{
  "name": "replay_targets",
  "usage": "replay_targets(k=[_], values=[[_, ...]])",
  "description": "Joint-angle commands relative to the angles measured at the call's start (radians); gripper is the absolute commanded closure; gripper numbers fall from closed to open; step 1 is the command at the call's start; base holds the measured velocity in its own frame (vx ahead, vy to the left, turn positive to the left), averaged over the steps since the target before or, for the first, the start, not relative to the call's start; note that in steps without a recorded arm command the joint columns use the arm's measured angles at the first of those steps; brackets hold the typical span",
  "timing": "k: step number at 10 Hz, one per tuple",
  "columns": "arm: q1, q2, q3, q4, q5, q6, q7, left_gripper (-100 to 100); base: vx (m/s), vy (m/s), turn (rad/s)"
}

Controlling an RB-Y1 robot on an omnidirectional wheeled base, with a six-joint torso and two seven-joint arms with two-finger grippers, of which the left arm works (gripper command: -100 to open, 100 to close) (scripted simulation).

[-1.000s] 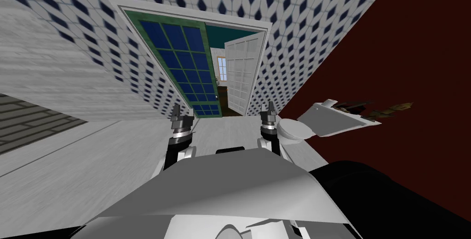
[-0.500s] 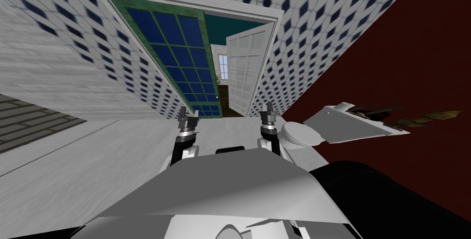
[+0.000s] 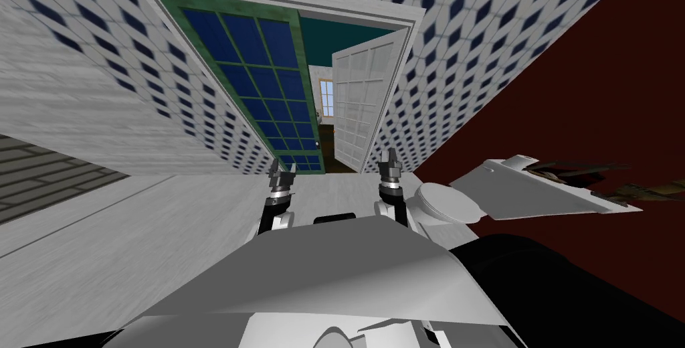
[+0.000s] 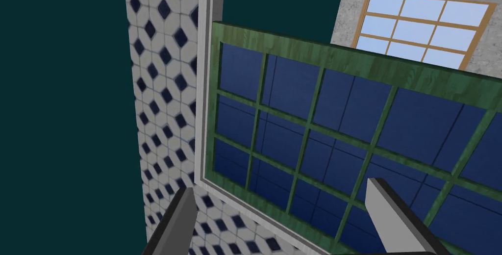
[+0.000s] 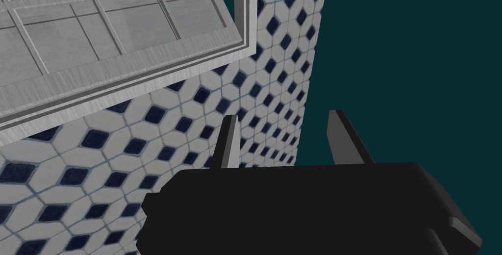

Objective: Push the door open

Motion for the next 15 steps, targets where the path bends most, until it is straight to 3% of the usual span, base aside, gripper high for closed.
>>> replay_targets(k=[1, 15], values=[[-0.009, 0.006, -0.007, 0.032, 0.008, -0.010, 0.027, -100, 0.095, 0.022, 0.029], [-0.094, 0.028, -0.106, 0.323, 0.077, -0.077, 0.275, -100, 0.107, 0.026, 0.036]])
